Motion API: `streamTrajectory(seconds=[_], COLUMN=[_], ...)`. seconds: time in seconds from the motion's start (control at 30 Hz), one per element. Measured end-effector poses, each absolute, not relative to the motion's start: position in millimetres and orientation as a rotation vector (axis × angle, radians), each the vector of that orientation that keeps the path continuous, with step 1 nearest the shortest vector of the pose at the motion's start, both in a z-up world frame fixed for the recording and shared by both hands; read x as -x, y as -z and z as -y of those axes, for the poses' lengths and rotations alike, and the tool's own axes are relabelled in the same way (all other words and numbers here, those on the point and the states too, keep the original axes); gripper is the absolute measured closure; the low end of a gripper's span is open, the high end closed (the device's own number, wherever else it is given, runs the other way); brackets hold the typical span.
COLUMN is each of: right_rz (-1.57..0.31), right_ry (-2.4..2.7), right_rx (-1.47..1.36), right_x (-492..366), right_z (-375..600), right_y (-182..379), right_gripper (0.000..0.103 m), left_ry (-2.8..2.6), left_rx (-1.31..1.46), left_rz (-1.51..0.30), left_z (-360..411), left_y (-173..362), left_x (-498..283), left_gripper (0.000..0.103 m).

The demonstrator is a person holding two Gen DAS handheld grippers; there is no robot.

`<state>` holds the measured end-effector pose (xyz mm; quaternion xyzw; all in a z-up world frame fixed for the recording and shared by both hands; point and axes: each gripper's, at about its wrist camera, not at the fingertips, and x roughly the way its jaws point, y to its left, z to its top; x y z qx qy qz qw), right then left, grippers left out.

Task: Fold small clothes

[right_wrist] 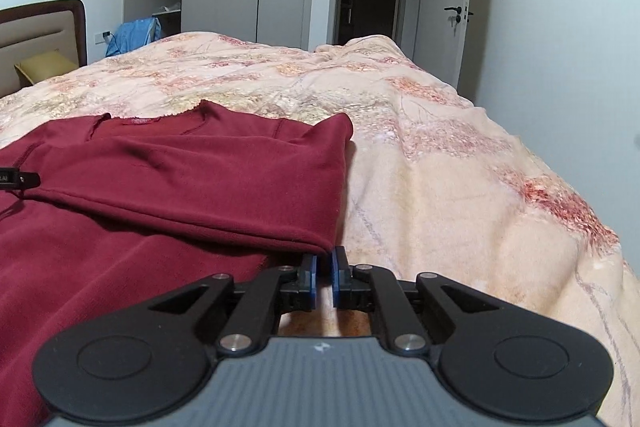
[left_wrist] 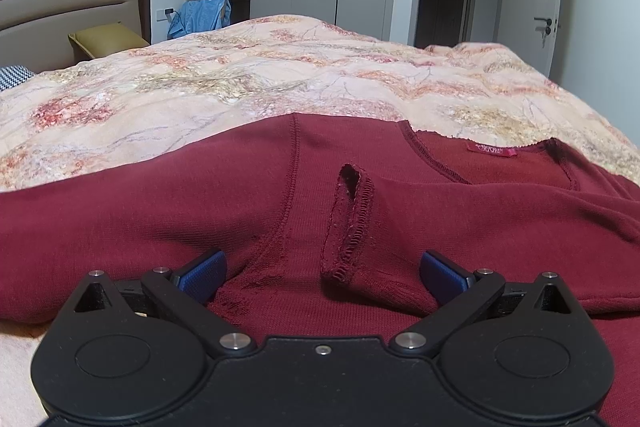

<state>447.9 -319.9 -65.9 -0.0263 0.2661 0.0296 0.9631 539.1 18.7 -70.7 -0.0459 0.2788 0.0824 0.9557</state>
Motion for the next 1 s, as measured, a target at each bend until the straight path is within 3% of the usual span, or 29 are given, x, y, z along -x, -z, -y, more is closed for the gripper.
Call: streamTrajectory(seconds=[0.07, 0.1, 0.13, 0.2, 0.5, 0.73, 1.0], right_rz=[-0.537, -0.536, -0.538, -0.527, -0.468, -0.472, -0.448], right_ry=[-0.06, -0.063, -0.059, -0.057, -0.156, -0.269, -0.427], right_rx=[0.047, 0.044, 0.048, 0.075, 0.101, 0.119, 0.098], right_x=[-442.6, -440.5, -438.0, -429.2, -389.7, -362.9, -320.3], right_z=[321.6, 321.8, 321.3, 318.6, 306.4, 263.1, 206.6], right_y=[63.6, 61.9, 59.9, 54.6, 18.0, 2.3, 13.5], right_gripper=[0.092, 0.084, 0.069, 0.054, 0.002, 0.0, 0.0], left_ry=[-0.163, -0.158, -0.152, -0.149, -0.107, -0.298, -0.478], left_rx=[0.087, 0.085, 0.082, 0.084, 0.193, 0.302, 0.488], left_rz=[-0.589, -0.598, -0.606, -0.616, -0.632, -0.66, -0.526], left_z=[-19.4, -19.9, -20.4, -22.2, -64.5, -160.5, -273.9], left_y=[65.3, 61.9, 58.6, 51.9, 18.8, 19.8, 24.9], left_x=[-540.2, -539.1, -536.6, -529.0, -452.5, -391.9, -332.9], left_gripper=[0.0, 0.0, 0.0, 0.0, 0.0, 0.001, 0.001])
